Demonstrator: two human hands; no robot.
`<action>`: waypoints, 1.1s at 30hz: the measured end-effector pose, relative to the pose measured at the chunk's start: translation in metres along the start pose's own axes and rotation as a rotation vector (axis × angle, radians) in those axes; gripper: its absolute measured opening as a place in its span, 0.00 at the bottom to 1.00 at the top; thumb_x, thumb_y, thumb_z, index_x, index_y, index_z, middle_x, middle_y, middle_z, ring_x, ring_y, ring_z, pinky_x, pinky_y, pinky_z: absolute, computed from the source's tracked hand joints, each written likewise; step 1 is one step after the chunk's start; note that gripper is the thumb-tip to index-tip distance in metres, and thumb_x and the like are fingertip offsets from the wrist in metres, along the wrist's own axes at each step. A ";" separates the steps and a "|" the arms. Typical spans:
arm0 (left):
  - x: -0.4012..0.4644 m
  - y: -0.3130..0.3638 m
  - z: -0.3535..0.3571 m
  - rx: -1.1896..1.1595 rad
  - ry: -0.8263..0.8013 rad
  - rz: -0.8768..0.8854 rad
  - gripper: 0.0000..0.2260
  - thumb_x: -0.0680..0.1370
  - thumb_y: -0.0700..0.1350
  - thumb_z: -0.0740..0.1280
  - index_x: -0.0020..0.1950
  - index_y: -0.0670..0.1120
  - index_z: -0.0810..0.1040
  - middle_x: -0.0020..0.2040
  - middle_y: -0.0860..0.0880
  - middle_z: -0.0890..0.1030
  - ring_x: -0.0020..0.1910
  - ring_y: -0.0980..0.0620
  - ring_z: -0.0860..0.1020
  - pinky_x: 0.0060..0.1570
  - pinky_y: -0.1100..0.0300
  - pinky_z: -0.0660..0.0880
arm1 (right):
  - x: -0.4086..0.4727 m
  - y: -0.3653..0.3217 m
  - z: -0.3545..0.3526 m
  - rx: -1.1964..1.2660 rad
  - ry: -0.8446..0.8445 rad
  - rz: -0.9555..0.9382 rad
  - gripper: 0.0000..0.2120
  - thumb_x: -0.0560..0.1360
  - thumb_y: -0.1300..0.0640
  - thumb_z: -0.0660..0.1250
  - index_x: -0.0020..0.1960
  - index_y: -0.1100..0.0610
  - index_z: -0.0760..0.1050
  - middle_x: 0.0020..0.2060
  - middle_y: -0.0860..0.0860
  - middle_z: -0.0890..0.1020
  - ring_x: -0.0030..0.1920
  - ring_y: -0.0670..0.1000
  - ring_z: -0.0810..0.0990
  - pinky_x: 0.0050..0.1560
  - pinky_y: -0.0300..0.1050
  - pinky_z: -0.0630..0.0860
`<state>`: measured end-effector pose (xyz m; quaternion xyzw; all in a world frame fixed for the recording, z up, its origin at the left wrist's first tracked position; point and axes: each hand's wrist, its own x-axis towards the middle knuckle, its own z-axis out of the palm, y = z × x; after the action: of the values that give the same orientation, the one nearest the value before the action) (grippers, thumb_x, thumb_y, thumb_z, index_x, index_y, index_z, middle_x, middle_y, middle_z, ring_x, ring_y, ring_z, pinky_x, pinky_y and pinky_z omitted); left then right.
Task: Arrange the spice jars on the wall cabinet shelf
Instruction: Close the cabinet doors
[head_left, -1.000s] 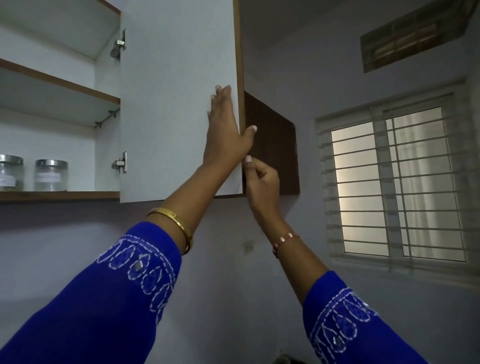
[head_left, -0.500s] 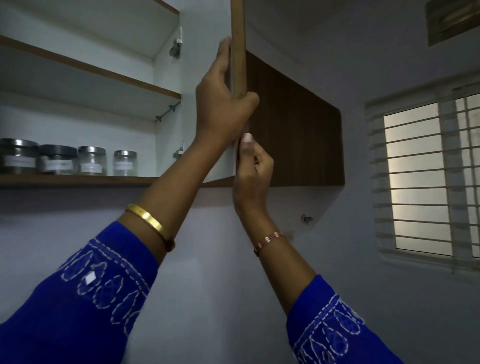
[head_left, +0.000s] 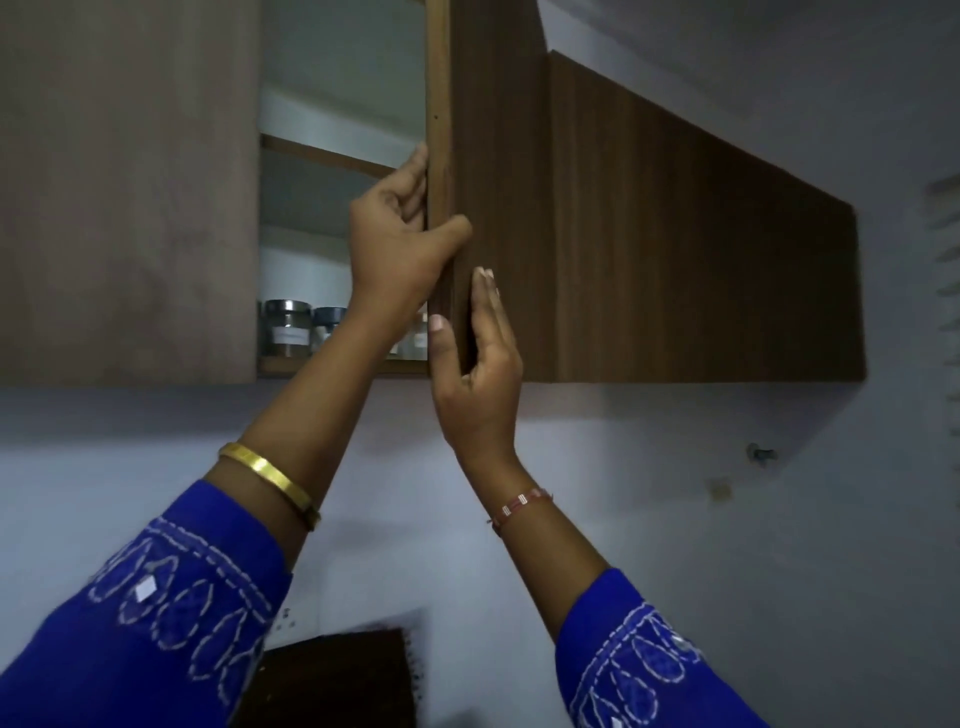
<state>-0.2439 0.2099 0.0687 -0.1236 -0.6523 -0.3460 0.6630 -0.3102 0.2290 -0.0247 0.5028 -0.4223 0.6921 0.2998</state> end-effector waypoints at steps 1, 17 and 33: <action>0.002 -0.004 -0.012 -0.001 0.011 -0.027 0.28 0.70 0.28 0.66 0.70 0.34 0.64 0.66 0.39 0.74 0.63 0.50 0.76 0.62 0.58 0.74 | -0.002 0.001 0.013 -0.026 -0.017 0.003 0.30 0.76 0.49 0.57 0.75 0.59 0.58 0.75 0.54 0.62 0.76 0.51 0.56 0.75 0.51 0.60; 0.019 -0.065 -0.113 0.351 0.008 -0.067 0.22 0.76 0.35 0.64 0.70 0.37 0.66 0.65 0.42 0.75 0.64 0.51 0.75 0.63 0.59 0.73 | -0.010 0.034 0.134 -0.363 -0.076 -0.108 0.32 0.78 0.49 0.58 0.75 0.63 0.54 0.75 0.61 0.56 0.76 0.62 0.50 0.75 0.54 0.53; 0.017 -0.152 -0.201 1.270 -0.221 0.130 0.23 0.77 0.34 0.56 0.73 0.40 0.61 0.74 0.39 0.62 0.75 0.41 0.55 0.75 0.49 0.49 | 0.004 0.095 0.190 -0.713 -0.379 -0.360 0.35 0.77 0.42 0.53 0.76 0.61 0.52 0.75 0.62 0.56 0.76 0.63 0.53 0.73 0.56 0.46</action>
<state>-0.1830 -0.0295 0.0179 0.2184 -0.7857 0.1627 0.5555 -0.3069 0.0163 -0.0218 0.5515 -0.5878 0.3356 0.4875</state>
